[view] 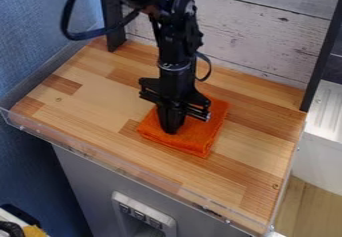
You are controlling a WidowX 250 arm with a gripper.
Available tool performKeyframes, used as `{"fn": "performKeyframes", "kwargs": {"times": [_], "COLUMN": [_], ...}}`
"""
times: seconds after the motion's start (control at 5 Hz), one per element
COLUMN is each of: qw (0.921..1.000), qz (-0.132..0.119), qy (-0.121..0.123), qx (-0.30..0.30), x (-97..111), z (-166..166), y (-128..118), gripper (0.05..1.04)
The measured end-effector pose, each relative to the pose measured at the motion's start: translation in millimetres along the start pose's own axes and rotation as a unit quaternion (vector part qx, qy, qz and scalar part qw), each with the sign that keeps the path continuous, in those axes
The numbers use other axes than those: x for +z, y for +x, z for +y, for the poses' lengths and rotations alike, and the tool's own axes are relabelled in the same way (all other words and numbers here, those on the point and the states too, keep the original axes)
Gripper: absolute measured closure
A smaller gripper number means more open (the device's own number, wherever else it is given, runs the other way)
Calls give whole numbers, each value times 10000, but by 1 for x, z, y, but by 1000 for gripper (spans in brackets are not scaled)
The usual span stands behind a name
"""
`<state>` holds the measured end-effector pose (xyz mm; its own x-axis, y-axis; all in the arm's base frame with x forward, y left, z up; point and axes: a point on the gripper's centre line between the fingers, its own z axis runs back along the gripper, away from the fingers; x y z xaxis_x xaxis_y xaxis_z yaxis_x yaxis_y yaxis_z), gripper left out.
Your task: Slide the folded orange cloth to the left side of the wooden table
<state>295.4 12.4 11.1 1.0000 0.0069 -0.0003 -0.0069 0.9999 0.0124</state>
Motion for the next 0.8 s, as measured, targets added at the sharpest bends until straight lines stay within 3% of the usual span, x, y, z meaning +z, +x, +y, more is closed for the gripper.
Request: {"fn": "performKeyframes", "kwargs": {"times": [0.2, 0.8], "qw": [10000, 9997], "qz": [47, 206], "qy": [-1, -144], "qx": [-45, -44], "x": [3, 3], "z": [6, 75], "y": [3, -7], "gripper": [1025, 1025]}}
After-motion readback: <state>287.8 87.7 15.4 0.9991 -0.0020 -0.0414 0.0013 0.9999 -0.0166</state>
